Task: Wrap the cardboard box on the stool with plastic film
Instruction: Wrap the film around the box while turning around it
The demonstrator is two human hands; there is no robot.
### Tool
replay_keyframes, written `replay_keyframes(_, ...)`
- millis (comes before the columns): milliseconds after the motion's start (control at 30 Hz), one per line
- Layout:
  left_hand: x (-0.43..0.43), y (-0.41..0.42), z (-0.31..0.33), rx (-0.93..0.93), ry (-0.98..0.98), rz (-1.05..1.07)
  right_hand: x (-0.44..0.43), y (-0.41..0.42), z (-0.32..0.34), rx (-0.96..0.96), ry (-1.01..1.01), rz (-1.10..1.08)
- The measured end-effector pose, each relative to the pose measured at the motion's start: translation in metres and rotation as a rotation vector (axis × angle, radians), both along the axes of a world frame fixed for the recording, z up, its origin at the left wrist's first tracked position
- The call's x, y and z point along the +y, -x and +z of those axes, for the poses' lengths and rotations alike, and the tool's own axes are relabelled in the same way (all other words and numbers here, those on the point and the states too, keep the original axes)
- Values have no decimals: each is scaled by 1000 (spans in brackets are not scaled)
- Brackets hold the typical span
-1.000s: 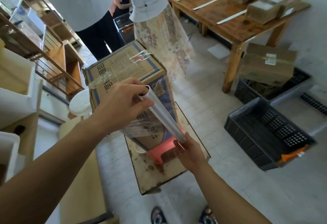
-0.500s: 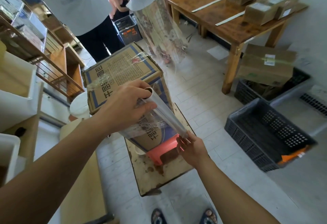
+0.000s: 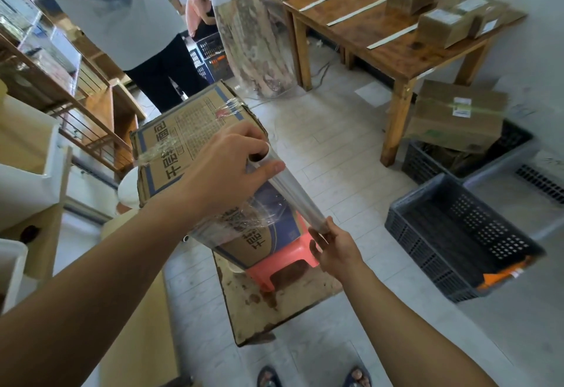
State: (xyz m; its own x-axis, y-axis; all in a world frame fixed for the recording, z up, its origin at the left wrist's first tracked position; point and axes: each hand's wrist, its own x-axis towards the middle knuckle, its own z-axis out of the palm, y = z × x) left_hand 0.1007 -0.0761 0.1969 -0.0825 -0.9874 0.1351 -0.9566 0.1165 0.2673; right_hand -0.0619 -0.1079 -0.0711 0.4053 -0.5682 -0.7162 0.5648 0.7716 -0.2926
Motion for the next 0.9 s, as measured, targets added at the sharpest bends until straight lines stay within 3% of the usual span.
replay_keyframes(233,-26,1,-3,-16,40,60,-19,-2,4,107,-76,173)
replay_keyframes(500,-51,3,1,-27,17,181,-39,-8,2,32,-36,110)
replay_keyframes(900,-79,-3,5,-36,-105,85,-60,-18,-9,66,-63,171)
